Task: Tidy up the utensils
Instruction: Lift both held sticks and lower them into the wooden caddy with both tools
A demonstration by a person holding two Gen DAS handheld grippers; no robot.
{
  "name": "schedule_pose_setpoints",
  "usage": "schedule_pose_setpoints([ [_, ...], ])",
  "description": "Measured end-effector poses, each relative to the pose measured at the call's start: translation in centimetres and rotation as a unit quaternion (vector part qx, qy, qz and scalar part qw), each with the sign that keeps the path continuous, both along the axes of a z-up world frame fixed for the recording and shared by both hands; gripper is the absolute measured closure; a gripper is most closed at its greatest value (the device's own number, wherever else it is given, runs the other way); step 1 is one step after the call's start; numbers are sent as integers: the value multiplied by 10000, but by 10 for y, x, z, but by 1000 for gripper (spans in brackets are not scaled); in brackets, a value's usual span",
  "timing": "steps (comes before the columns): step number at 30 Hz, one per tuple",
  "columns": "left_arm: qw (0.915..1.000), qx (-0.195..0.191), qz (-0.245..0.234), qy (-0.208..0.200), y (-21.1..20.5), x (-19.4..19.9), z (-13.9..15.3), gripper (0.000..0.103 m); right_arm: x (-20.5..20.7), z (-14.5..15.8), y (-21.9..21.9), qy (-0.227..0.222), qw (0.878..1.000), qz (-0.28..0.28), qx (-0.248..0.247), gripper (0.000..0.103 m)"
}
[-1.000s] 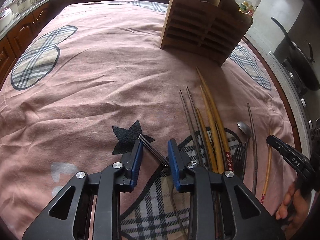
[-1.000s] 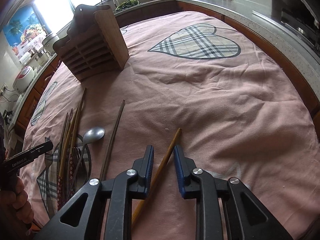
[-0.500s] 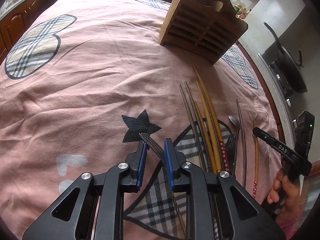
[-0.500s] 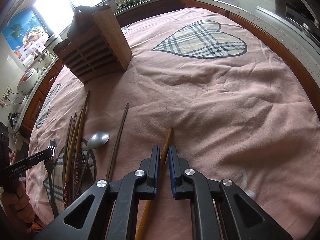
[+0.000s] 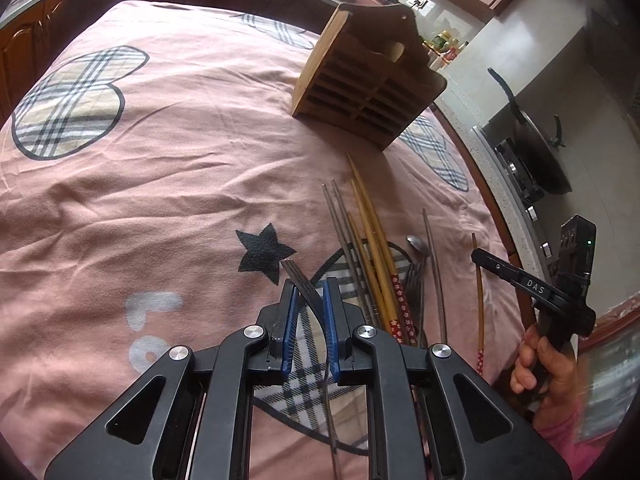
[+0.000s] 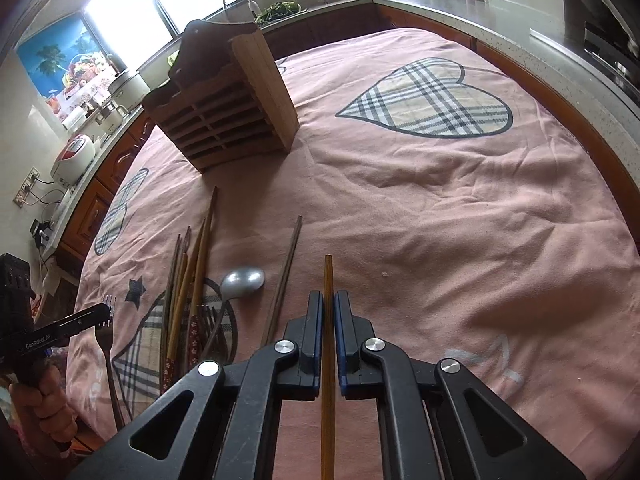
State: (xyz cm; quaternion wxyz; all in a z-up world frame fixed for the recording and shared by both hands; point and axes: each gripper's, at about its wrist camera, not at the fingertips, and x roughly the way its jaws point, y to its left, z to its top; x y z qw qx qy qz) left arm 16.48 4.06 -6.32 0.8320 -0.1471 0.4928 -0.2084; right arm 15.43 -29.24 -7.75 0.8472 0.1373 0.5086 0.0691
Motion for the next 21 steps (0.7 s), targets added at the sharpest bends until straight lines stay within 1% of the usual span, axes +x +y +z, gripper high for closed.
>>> schedule_pose_setpoints([
  [9,9976,-330,46,-606,4,-24,49,101,-10,48,10,-577,9975,174,379,98],
  [11,9963,-280,140,-806,7,-29,57,101,-13,57,11,-711,9964,189,427,98],
  [13,9949,-326,199,-929,10,-32,63,101,-15,66,12,-865,9946,221,525,98],
  [16,9934,-402,267,-1040,14,-33,68,101,-17,76,14,-1040,9928,252,540,98],
  [21,9910,-570,320,-1165,18,-36,75,101,-18,87,17,-1200,9907,288,580,98],
])
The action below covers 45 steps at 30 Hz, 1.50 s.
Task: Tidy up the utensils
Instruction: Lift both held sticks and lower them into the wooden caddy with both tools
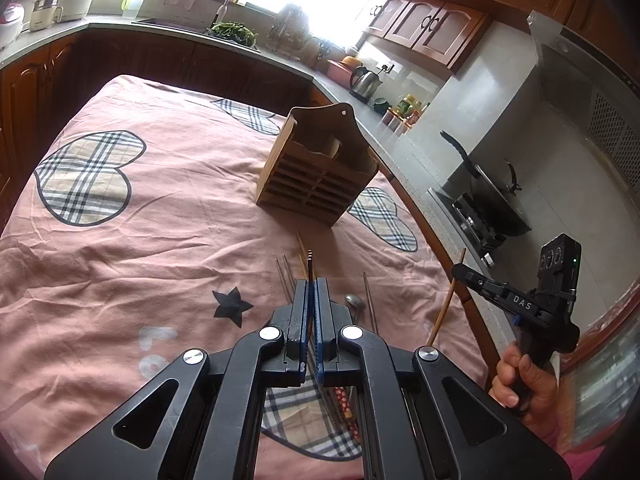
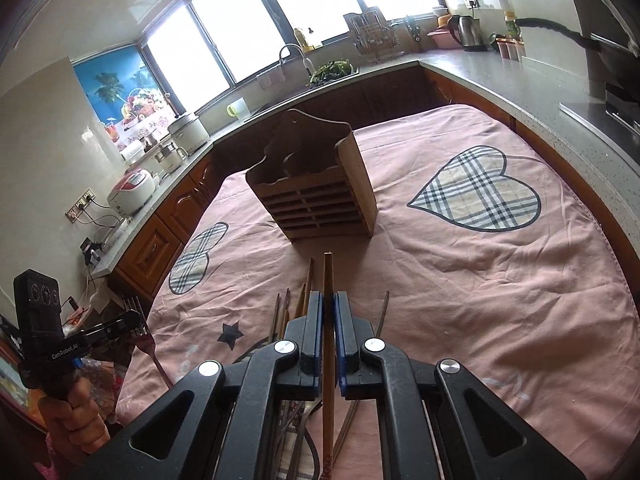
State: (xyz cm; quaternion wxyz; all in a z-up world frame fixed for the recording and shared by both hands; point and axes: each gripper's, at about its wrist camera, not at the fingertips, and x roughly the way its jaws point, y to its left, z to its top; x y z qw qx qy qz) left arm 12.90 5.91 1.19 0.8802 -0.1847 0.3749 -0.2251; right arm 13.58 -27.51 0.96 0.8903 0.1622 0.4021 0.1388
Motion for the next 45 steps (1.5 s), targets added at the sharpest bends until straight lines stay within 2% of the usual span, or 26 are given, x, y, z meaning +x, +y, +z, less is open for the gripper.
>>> schedule_pose_setpoints([
  [9,9984,-422,157,-331,8,9,19,101,5,25,1,-453,9989,-13,122,98],
  [19,9920,-732,240,-1002,1,50,60,101,45,55,-6,-1137,9928,-301,216,98],
  [24,9843,-966,267,-1455,-5,82,84,101,69,77,-9,-1685,9839,-513,318,98],
  [30,9747,-1211,283,-1857,-17,132,100,102,103,103,-8,-2557,9625,-817,401,98],
  [32,9737,-1290,294,-1855,-21,151,101,102,117,108,-7,-2748,9561,-929,407,98],
  [37,9692,-1516,336,-1911,-30,193,95,101,155,107,-5,-2922,9497,-1074,351,98],
  [41,9687,-1617,432,-1834,-37,220,75,101,178,89,-3,-2939,9486,-1141,282,97],
  [45,9698,-1664,535,-1701,-41,237,48,102,192,60,1,-2788,9531,-1148,246,97],
])
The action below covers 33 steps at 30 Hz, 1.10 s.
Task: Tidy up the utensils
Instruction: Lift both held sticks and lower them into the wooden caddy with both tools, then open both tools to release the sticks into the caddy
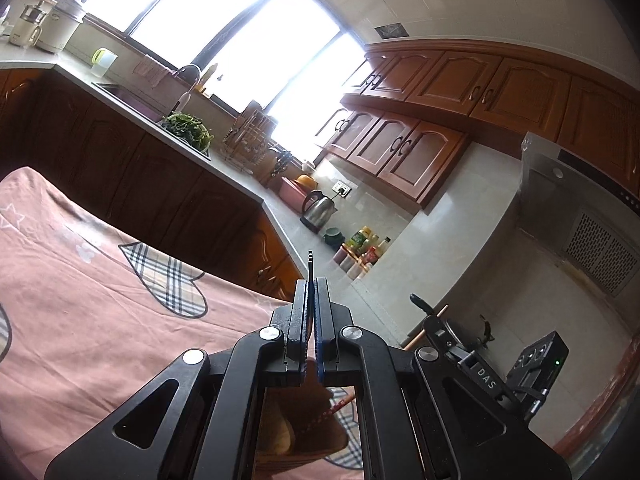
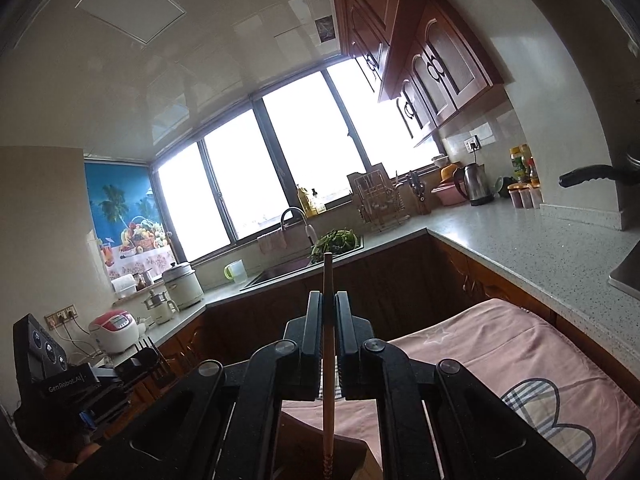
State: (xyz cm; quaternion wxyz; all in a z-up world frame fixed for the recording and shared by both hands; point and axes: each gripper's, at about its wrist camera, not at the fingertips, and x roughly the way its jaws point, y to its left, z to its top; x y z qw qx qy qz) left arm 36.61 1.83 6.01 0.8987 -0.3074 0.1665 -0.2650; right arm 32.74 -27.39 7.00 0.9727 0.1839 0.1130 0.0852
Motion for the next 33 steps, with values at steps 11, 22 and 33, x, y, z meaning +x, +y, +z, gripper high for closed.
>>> schedule_pose_setpoints([
  [11,9993,288,234,18,-6,15,-45,101,5,-50,16,37,9994,7,-352,97],
  [22,9985,457,278,95,-10,16,-57,101,6,-65,15,267,9986,-19,-458,97],
  [33,9972,611,357,256,-11,13,-50,99,11,-65,9,600,9978,31,-295,87],
])
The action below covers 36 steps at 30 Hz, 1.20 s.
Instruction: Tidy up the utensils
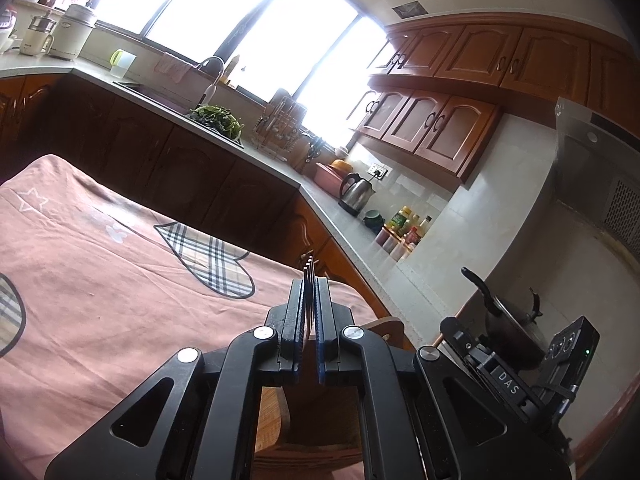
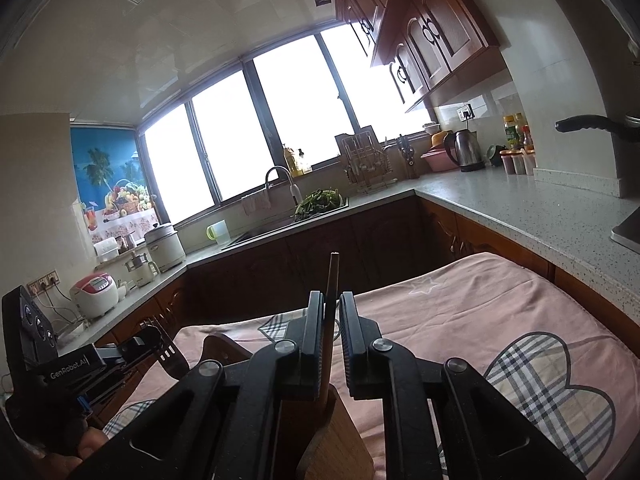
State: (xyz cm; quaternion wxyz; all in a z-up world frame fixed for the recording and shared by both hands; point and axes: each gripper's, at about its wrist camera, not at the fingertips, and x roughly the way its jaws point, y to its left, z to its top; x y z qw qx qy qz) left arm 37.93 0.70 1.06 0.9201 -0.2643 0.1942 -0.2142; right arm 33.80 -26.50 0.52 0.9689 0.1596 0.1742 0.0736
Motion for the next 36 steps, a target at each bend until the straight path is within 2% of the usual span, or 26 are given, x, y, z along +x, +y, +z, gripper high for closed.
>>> schedule_pose_setpoints([
  [2,10000,-12,21,13,0,-1,2,86,1,-1,-3,83,9999,12,89,68],
  [3,10000,-10,43,13,1,-1,3,83,0,-1,-4,105,9998,36,159,54],
  [9,9999,50,126,84,5,-6,5,55,-5,3,-9,176,9992,57,340,51],
  [12,9998,106,168,101,8,-13,6,46,-10,7,-11,208,9986,89,475,35],
  [13,9997,137,178,124,8,-15,6,39,-13,9,-12,207,9985,93,503,31],
  [16,9993,209,228,218,13,-23,5,30,-22,14,-14,215,9982,115,552,27],
  [26,9978,105,296,589,41,-72,2,26,-67,25,-29,377,9958,221,809,24],
  [36,9945,102,320,995,59,-130,-7,25,-119,29,-35,598,9946,341,770,24],
])
